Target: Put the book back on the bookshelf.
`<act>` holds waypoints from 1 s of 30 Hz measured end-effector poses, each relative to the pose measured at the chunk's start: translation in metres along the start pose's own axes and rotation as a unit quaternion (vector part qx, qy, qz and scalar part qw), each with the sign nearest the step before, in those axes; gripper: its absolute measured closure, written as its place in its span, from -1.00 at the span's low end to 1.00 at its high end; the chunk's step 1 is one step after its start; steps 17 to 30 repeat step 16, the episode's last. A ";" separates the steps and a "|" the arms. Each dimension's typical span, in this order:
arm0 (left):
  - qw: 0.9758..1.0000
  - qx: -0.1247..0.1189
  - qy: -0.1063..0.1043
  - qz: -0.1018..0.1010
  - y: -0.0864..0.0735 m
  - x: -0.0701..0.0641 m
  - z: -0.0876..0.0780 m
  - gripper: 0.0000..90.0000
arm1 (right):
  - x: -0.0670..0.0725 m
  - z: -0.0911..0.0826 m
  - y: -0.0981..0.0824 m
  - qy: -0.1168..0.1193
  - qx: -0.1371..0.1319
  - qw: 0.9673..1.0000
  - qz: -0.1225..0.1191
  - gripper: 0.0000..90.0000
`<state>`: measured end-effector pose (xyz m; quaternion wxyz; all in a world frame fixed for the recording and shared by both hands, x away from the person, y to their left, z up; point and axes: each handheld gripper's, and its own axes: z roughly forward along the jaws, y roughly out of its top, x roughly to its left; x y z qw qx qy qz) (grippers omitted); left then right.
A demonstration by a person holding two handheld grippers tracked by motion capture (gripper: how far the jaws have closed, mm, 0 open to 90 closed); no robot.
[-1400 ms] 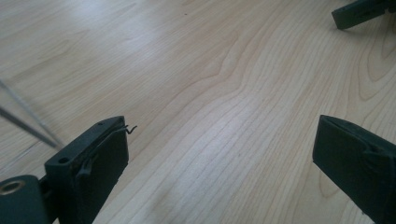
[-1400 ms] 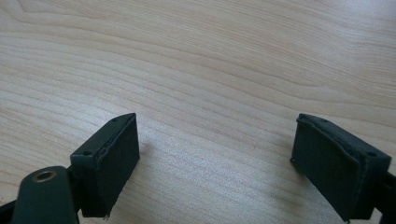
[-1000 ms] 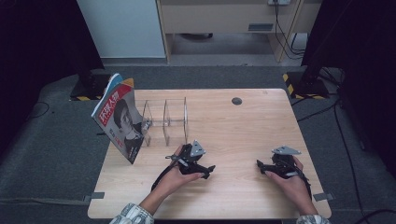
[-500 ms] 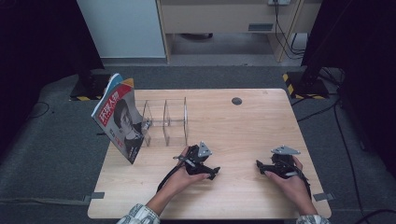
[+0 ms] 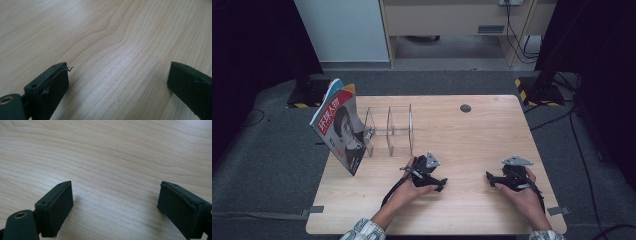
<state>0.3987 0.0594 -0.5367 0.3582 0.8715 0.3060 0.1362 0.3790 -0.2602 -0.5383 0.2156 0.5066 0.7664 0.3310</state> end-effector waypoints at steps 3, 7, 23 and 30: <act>1.000 0.003 -0.003 -0.007 0.000 0.001 0.000 -0.93 | 0.000 0.000 0.000 0.001 -0.001 1.000 -0.002 -0.71; 1.000 0.003 -0.003 -0.010 -0.001 0.002 0.000 -0.94 | 0.001 0.000 0.000 0.001 -0.001 1.000 0.000 -0.71; 1.000 0.003 -0.002 -0.011 -0.001 0.002 0.000 -0.95 | 0.002 0.000 0.000 0.001 0.000 1.000 0.002 -0.72; 1.000 0.003 -0.002 -0.011 -0.001 0.002 0.000 -0.95 | 0.002 0.000 0.000 0.001 0.000 1.000 0.002 -0.72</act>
